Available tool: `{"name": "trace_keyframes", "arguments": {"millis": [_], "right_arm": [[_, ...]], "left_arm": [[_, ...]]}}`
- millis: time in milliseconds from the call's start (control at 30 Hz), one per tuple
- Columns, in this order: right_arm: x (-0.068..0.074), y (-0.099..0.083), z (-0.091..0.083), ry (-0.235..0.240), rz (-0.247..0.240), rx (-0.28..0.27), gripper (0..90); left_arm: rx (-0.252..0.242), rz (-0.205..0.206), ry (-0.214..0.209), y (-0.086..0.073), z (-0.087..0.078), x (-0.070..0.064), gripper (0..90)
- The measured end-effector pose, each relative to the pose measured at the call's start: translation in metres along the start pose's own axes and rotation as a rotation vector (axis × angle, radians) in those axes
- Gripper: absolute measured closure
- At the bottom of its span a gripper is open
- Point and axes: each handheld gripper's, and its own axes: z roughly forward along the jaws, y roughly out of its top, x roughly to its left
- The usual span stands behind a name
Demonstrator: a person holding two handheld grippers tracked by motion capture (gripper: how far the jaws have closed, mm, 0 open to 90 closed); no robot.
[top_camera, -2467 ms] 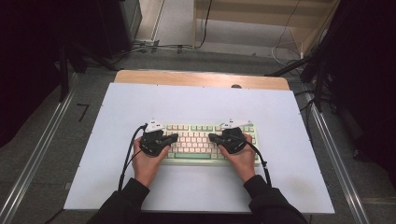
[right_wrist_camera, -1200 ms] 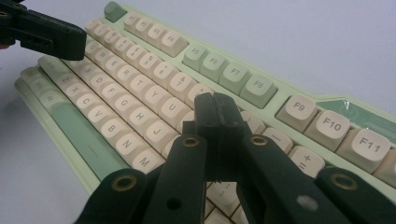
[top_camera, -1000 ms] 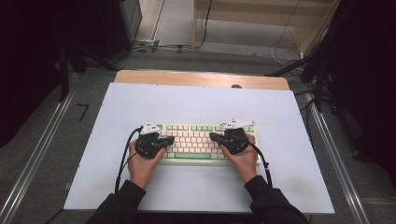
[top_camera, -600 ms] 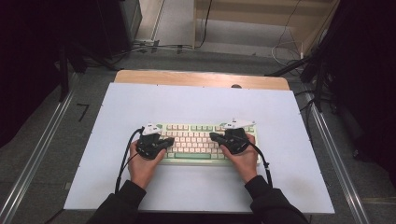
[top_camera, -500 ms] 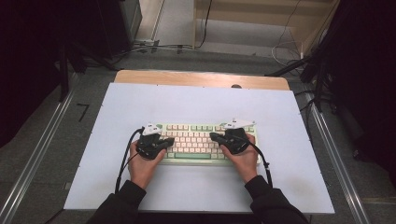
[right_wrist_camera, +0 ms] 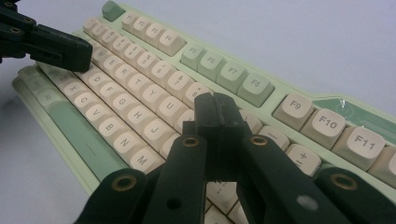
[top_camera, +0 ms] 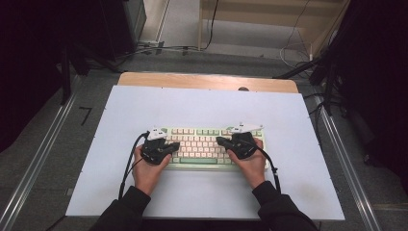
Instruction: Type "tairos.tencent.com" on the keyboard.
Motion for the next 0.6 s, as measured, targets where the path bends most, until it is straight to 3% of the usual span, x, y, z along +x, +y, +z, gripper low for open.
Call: {"name": "trace_keyframes", "arguments": {"millis": [600], "right_arm": [[0.0005,-0.0004,0.0004,-0.002,-0.003,0.003,87.8]], "left_arm": [[0.004,0.003,-0.004,-0.0003,0.0010,-0.0003,90.0]]}}
